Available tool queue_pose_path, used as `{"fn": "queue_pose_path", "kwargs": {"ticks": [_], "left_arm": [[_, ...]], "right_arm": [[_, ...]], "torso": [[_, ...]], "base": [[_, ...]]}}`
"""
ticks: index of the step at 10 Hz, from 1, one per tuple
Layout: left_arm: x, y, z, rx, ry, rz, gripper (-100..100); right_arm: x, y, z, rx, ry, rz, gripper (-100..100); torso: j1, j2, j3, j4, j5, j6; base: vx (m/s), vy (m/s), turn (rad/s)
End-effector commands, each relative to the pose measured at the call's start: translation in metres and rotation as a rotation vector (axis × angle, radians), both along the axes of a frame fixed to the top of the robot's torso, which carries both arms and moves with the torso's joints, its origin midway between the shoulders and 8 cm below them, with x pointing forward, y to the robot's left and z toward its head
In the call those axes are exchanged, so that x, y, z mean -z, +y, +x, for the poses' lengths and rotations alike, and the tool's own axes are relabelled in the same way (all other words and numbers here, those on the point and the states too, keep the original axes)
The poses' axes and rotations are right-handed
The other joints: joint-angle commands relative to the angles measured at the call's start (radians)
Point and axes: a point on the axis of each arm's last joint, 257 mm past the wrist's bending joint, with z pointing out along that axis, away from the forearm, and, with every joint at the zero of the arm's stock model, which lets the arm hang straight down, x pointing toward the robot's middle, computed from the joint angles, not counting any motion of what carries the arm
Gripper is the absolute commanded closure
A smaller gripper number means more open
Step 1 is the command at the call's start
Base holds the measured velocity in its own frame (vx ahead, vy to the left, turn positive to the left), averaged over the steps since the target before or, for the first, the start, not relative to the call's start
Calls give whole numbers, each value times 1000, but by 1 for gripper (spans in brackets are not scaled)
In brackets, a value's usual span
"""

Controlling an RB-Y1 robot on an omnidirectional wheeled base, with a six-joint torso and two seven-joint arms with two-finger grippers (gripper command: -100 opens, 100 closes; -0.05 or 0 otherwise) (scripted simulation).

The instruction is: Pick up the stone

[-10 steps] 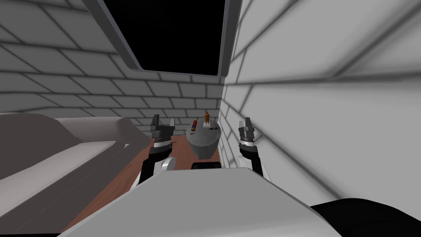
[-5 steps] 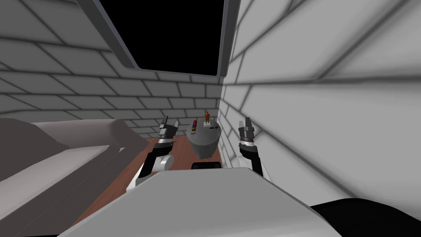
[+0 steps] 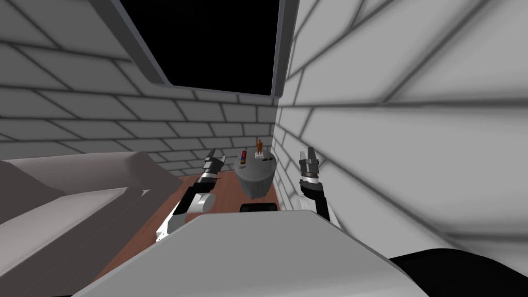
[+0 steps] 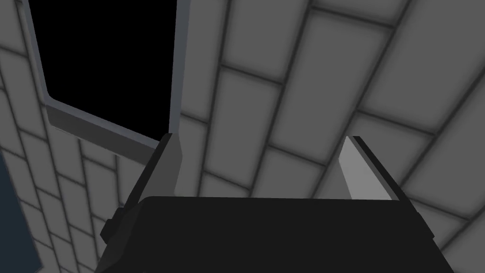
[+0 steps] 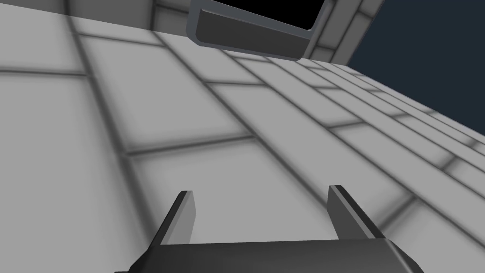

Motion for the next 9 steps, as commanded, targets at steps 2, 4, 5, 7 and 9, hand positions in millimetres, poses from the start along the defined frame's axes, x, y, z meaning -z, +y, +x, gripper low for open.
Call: {"fn": "queue_pose_path", "kwargs": {"ticks": [2, 4, 5, 7, 9], "left_arm": [[30, 10, 13, 12, 99, -16, -100], [55, 20, 23, 19, 181, -33, -100], [72, 31, 29, 23, 236, -50, -100], [97, 43, 36, 24, 315, -68, -100], [117, 53, 40, 30, 393, -90, -100]], "right_arm": [[0, 0, 0, 0, 0, 0, 0], [0, 0, 0, 0, 0, 0, 0], [0, 0, 0, 0, 0, 0, 0], [0, 0, 0, 0, 0, 0, 0], [0, 0, 0, 0, 0, 0, 0]], "torso": [[1, 1, 0, 0, 0, 0], [1, 0, 0, 0, 0, 0], [0, 0, 0, 0, 0, 0], [0, 0, 0, 0, 0, 0], [0, 0, 0, 0, 0, 0]], "base": [[-26, 51, -120], [-22, 54, -135], [-23, 45, -178], [-15, 40, -189], [-20, 40, -133]]}}
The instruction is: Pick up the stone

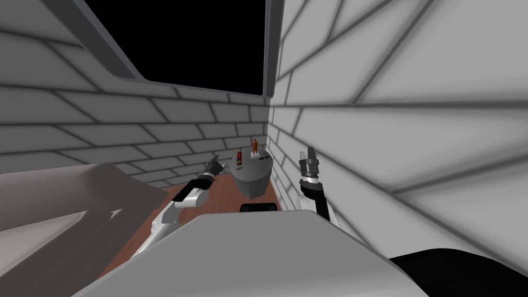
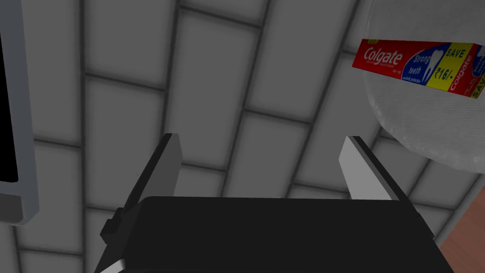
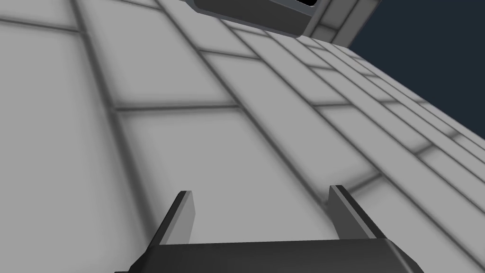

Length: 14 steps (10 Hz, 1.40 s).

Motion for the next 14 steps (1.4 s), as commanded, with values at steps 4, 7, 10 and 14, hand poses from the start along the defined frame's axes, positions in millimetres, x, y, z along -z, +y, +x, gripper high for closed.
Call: {"fn": "queue_pose_path", "kwargs": {"ticks": [4, 7, 10, 14], "left_arm": [[53, 21, 3, -12, 163, -45, -100], [93, 49, 1, -30, 309, -89, -100], [127, 67, -9, -53, 421, -139, -100], [169, 98, -28, -96, 583, -214, -100]], "right_arm": [[0, 0, 0, 0, 0, 0, 0], [0, 0, 0, 0, 0, 0, 0], [0, 0, 0, 0, 0, 0, 0], [0, 0, 0, 0, 0, 0, 0]], "torso": [[-1, 0, 0, 0, 0, -1], [-1, -1, 0, 0, 0, -1], [-1, -1, -1, 0, 0, 0], [-2, -1, -1, 0, 0, 0]], "base": [[-14, 30, -111], [-11, 22, -219], [-13, 31, -173], [-8, 19, -206]]}}
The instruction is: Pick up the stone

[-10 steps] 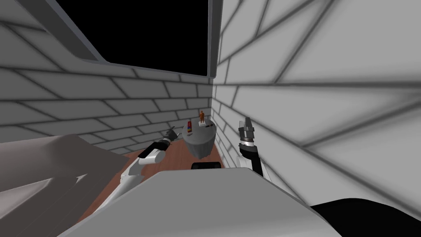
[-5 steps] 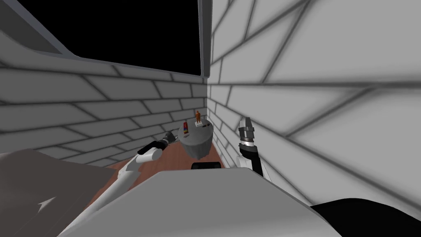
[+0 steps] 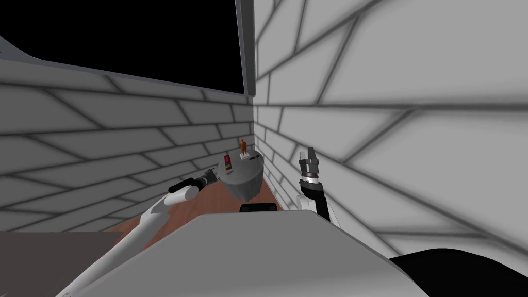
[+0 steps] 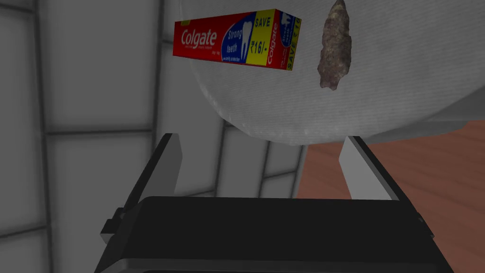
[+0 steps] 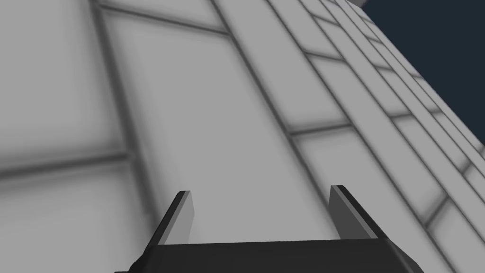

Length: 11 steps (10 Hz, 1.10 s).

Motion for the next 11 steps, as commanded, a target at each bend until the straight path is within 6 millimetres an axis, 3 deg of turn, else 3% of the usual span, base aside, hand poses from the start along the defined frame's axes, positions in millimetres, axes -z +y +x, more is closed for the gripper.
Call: {"fn": "queue_pose_path", "kwargs": {"ticks": [1, 5, 11], "left_arm": [[17, 16, -12, -27, 75, -31, -100], [42, 32, -32, -68, 176, -88, -100], [79, 74, -82, -174, 375, -194, -100]], "right_arm": [[0, 0, 0, 0, 0, 0, 0], [0, 0, 0, 0, 0, 0, 0], [0, 0, 0, 0, 0, 0, 0]], "torso": [[0, 0, 0, 0, 0, 0], [0, 0, 0, 0, 0, 0], [-1, -1, -1, 0, 0, 0]], "base": [[0, 15, -270], [0, 14, -146], [5, 7, -218]]}}
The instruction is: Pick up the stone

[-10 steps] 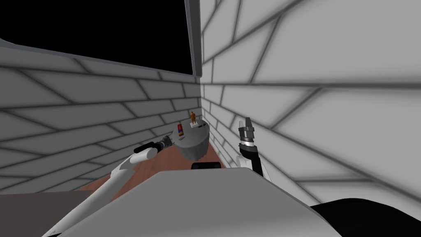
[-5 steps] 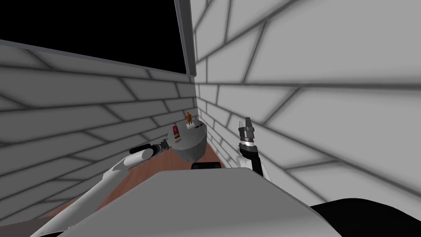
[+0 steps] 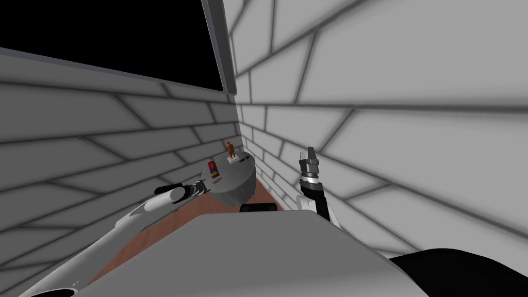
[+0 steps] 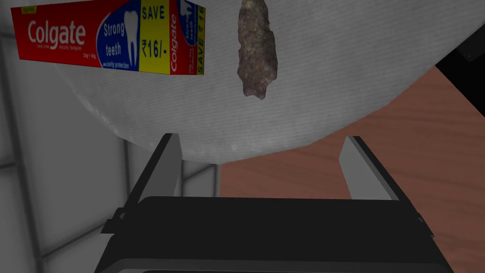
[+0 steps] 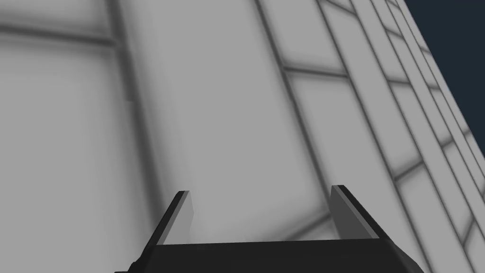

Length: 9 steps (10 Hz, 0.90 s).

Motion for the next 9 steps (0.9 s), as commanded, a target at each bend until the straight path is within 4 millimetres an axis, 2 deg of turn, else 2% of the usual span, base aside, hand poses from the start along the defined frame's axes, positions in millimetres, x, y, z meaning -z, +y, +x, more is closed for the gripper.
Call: {"fn": "queue_pose_path", "kwargs": {"ticks": [1, 2, 3, 4, 5, 6, 8, 9], "left_arm": [[7, 12, -16, -24, 59, -24, -100], [12, 17, -23, -49, 71, -38, -100], [19, 29, -41, -83, 126, -61, -100], [20, 30, -42, -89, 127, -66, -100], [22, 38, -56, -110, 171, -82, -100], [26, 41, -61, -130, 179, -91, -100], [33, 60, -98, -200, 270, -130, -100], [35, 63, -102, -213, 274, -135, -100]], "right_arm": [[0, 0, 0, 0, 0, 0, 0], [0, 0, 0, 0, 0, 0, 0], [0, 0, 0, 0, 0, 0, 0], [0, 0, 0, 0, 0, 0, 0], [0, 0, 0, 0, 0, 0, 0], [0, 0, 0, 0, 0, 0, 0], [0, 0, 0, 0, 0, 0, 0], [0, 0, 0, 0, 0, 0, 0]], "torso": [[0, 0, 0, 0, 0, 0], [0, 0, 0, 0, 0, 1], [0, 0, 0, 0, 0, 0], [0, 0, 0, 0, 0, 1], [0, 0, 0, 0, 0, 0], [-1, -1, 0, 0, 0, 1], [0, -1, -1, 0, 0, 1], [-1, -1, -1, 0, 0, 1]], "base": [[9, -2, -294], [9, 4, -163], [11, -3, -279], [12, 3, -155], [15, -7, -307], [14, 2, -149], [25, -3, -356], [22, 6, -124]]}}
